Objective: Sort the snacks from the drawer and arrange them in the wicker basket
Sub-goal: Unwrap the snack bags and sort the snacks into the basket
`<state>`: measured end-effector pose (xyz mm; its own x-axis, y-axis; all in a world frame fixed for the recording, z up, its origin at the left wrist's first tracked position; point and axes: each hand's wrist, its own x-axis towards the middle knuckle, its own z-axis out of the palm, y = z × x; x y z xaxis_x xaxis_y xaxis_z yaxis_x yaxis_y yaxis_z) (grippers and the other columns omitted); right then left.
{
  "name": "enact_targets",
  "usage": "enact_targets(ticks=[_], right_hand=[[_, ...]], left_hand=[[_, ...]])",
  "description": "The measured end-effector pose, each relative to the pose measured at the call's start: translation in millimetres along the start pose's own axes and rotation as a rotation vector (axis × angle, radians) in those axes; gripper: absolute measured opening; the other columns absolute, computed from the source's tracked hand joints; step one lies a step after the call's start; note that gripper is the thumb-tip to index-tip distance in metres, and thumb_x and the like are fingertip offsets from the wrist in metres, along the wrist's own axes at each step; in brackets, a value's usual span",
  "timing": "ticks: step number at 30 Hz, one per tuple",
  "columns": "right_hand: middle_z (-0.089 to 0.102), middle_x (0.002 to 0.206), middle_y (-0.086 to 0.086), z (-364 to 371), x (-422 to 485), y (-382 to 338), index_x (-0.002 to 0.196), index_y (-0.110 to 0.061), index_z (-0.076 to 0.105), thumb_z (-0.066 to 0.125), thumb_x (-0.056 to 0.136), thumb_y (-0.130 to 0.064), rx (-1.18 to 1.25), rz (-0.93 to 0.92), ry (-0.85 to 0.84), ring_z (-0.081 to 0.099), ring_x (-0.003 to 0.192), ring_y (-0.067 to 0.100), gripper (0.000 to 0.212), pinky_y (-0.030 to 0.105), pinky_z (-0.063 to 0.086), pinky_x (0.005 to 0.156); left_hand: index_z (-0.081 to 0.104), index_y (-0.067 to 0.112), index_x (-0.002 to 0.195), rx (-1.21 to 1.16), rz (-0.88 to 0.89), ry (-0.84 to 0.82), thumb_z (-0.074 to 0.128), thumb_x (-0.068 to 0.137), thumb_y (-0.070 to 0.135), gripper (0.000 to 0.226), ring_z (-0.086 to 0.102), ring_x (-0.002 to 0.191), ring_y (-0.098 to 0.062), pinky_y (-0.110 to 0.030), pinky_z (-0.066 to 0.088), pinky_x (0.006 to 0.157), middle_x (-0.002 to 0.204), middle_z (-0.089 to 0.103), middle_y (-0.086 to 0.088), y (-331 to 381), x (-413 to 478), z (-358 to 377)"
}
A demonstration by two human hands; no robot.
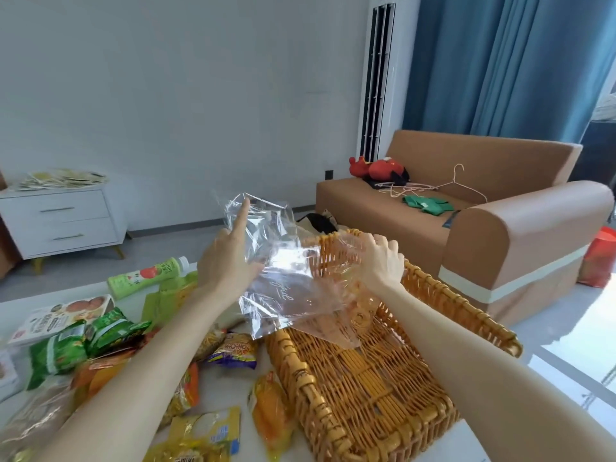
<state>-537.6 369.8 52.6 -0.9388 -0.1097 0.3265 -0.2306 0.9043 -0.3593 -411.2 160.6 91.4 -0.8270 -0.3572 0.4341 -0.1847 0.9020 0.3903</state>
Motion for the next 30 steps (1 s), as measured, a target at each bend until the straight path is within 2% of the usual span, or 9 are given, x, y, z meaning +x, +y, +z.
enact_targets(ticks=[4, 7, 9, 11, 15, 21, 25, 28, 30], right_hand=[[0.058, 0.132, 0.005, -7.7, -6.9, -7.4, 0.13, -0.023, 0.057, 0.049, 0.094, -0.009, 0.084, -0.052, 0.078, 0.048, 0.12, 0.027, 0.04, 0.039, 0.043, 0.096], [0.065, 0.115, 0.009, -43.3, -23.6, -34.5, 0.125, -0.012, 0.059, 0.035, 0.101, -0.027, 0.471, 0.064, -0.095, 0.059, 0.102, 0.028, 0.037, 0.038, 0.05, 0.087], [0.057, 0.129, 0.009, -63.2, -46.4, -49.0, 0.135, -0.012, 0.049, 0.03, 0.102, -0.048, 0.646, 0.068, -0.229, 0.055, 0.114, 0.027, 0.053, 0.04, 0.043, 0.097], [0.047, 0.142, 0.006, -79.6, -69.8, -61.9, 0.144, -0.018, 0.035, 0.041, 0.096, -0.056, 0.722, 0.03, -0.297, 0.049, 0.123, 0.024, 0.061, 0.038, 0.039, 0.098], [0.047, 0.139, 0.003, -99.4, -116.6, -90.3, 0.146, -0.022, 0.028, 0.069, 0.085, -0.044, 0.795, -0.081, -0.337, 0.053, 0.115, 0.02, 0.077, 0.035, 0.046, 0.093], [0.053, 0.133, 0.002, -100.3, -189.6, -156.3, 0.142, -0.02, 0.041, 0.08, 0.075, -0.014, 0.761, -0.32, -0.318, 0.053, 0.117, 0.017, 0.078, 0.032, 0.048, 0.093], [0.057, 0.131, 0.0, -77.4, -251.4, -209.4, 0.133, -0.018, 0.055, 0.074, 0.077, -0.005, 0.776, -0.442, -0.378, 0.06, 0.11, 0.021, 0.06, 0.035, 0.05, 0.094], [0.057, 0.133, 0.001, -48.5, -296.6, -243.3, 0.132, -0.02, 0.056, 0.068, 0.081, -0.006, 0.773, -0.504, -0.467, 0.063, 0.084, 0.021, 0.054, 0.039, 0.055, 0.084], [0.054, 0.137, 0.003, -27.4, -321.9, -261.4, 0.136, -0.022, 0.052, 0.065, 0.085, -0.01, 0.755, -0.566, -0.514, 0.06, 0.091, 0.022, 0.054, 0.036, 0.053, 0.083]], left_hand=[[-0.008, 0.037, 0.151, -0.162, -0.008, 0.033, 0.075, 0.08, 0.028, 0.109, 0.046, 0.062, -0.01, -0.018, 0.03, 0.047, 0.103, 0.057, -0.016, 2.0, -8.9, -12.7], [-0.006, 0.041, 0.15, -0.305, -0.01, 0.053, 0.08, 0.075, 0.033, 0.114, 0.058, 0.107, -0.025, -0.029, 0.047, 0.077, 0.139, 0.048, -0.014, 0.7, -27.4, -31.1], [-0.003, 0.039, 0.151, -0.397, -0.042, 0.056, 0.081, 0.072, 0.036, 0.115, 0.044, 0.131, -0.026, -0.034, 0.041, 0.094, 0.151, 0.036, -0.008, -1.8, -45.3, -48.8], [0.001, 0.039, 0.151, -0.495, -0.084, 0.066, 0.08, 0.071, 0.038, 0.113, 0.031, 0.14, -0.023, -0.036, 0.035, 0.104, 0.157, 0.022, 0.001, -5.3, -67.9, -71.2], [0.007, 0.04, 0.151, -0.675, -0.174, 0.128, 0.067, 0.081, 0.043, 0.092, 0.019, 0.143, -0.014, -0.038, 0.023, 0.112, 0.159, 0.009, 0.014, -21.8, -125.2, -118.9], [0.015, 0.037, 0.151, -0.7, -0.356, 0.271, 0.046, 0.097, 0.04, 0.062, 0.024, 0.128, 0.002, -0.023, 0.027, 0.103, 0.157, 0.015, 0.015, -84.6, -221.5, -175.1], [0.029, 0.039, 0.145, -0.668, -0.472, 0.373, 0.055, 0.095, 0.034, 0.057, 0.042, 0.131, -0.013, -0.039, 0.041, 0.106, 0.15, 0.032, 0.013, -143.0, -289.4, -196.4], [0.037, 0.048, 0.134, -0.674, -0.593, 0.417, 0.058, 0.094, 0.032, 0.048, 0.061, 0.1, -0.021, -0.028, 0.059, 0.066, 0.129, 0.052, 0.003, -183.5, -334.5, -202.2], [0.04, 0.046, 0.133, -0.671, -0.696, 0.468, 0.058, 0.094, 0.031, 0.046, 0.059, 0.074, -0.015, -0.021, 0.052, 0.048, 0.108, 0.056, -0.001, -207.6, -360.1, -202.0]])
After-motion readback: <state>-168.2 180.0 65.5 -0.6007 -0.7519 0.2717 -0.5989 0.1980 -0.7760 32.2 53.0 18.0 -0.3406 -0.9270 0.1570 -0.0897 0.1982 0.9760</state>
